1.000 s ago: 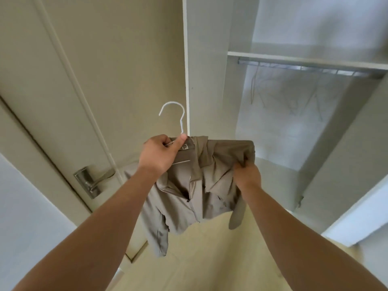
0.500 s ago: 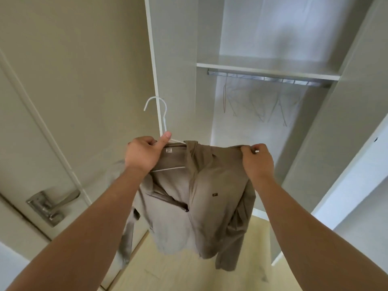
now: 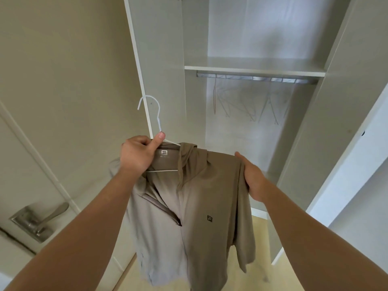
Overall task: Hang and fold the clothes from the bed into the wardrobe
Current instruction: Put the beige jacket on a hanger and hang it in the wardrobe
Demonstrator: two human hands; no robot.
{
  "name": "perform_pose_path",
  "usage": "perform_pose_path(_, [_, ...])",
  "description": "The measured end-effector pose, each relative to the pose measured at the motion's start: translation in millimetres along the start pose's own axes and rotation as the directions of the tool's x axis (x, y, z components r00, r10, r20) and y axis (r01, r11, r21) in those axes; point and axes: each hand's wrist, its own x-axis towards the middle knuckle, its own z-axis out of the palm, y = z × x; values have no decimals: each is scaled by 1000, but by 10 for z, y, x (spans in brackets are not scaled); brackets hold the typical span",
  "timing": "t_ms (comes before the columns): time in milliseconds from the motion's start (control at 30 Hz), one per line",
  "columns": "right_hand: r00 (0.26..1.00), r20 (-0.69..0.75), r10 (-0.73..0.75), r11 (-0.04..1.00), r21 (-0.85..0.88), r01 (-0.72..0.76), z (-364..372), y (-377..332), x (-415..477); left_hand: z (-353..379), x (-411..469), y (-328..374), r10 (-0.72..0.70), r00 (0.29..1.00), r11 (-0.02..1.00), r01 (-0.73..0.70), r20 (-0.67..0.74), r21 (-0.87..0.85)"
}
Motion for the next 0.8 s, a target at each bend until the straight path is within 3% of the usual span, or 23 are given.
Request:
perform_pose_path(167, [998,58,-17,999,-43,19,4,-35,-38,-44,50,-41,33,999,999,-33,18,39])
perform_pose_path(233, [998,-17,-57,996,-64,56,-24,-127,-18,-90,72,-84,60,998,994,-62,27,87])
perform_pose_path(333, [970,-177,-168,981,67,182,-74,-222,34,-144,79,-140,127,992,974,-130,29,186])
perform_pose_path(433, [952,-220,-211,964,115,240,-78,-215,47,-145,74,-139,127,992,973,-121,-17,195])
perform_pose_path(633, [913,-250,-321,922,-304,241,-3,-22,49,-103,25,-78,75,993,990,-63,-93,126])
perform_pose_path(800, [943,35,-332,909,-253,330,115,-100,-45,-60,-9,-30,105,992,989,-97,-71,110])
